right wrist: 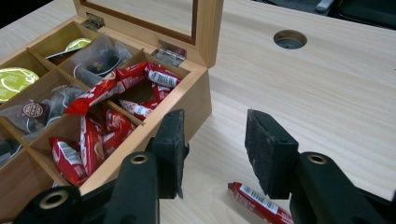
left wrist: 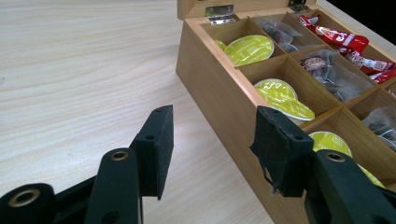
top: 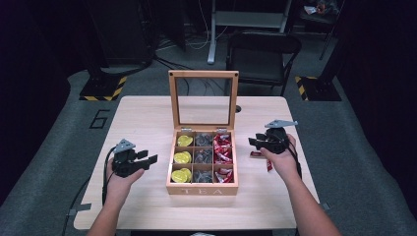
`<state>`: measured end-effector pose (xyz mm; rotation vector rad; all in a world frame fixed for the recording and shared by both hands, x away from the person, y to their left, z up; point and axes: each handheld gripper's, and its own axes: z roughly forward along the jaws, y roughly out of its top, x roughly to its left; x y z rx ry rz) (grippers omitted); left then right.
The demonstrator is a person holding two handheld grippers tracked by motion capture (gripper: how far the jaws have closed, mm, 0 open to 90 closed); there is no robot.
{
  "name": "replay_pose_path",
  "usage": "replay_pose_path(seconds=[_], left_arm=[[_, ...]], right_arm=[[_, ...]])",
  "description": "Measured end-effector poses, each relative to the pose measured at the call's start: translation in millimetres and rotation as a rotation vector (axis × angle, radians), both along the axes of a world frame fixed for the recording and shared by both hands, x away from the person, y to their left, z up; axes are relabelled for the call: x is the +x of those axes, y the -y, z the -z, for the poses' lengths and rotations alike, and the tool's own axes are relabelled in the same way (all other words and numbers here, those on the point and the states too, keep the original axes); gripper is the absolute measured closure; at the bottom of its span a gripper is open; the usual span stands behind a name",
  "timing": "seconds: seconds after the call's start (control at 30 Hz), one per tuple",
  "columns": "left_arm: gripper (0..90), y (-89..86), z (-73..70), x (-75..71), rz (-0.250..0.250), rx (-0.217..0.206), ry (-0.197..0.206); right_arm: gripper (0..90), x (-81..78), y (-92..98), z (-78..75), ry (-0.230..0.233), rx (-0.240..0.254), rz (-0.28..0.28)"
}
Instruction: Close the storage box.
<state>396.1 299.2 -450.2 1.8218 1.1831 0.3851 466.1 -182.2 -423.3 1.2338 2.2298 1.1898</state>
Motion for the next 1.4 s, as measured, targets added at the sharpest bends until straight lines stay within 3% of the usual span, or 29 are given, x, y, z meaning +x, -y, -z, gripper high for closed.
replay_pose_path(seconds=[0.57, 0.97, 1.23, 1.4], left_arm=[[48.1, 0.9, 1.3, 0.6, 0.008, 0.002, -0.007], [48.2, 1.3, 2.4, 0.8, 0.011, 0.002, -0.008], [48.2, 0.5, 2.5, 0.9, 0.012, 0.002, -0.009], [48.2, 0.5, 3.2, 1.2, 0.012, 0.005, -0.01]], right_arm=[[55.7, 25.5, -26.7, -32.9, 0.029, -0.03, -0.048], [55.8, 54.7, -42.0, -37.2, 0.009, -0.02, -0.044], [55.9, 74.1, -47.0, -27.9, -0.01, -0.014, -0.034], [55.7, 81.4, -54.6, -26.5, 0.006, -0.02, -0.044]])
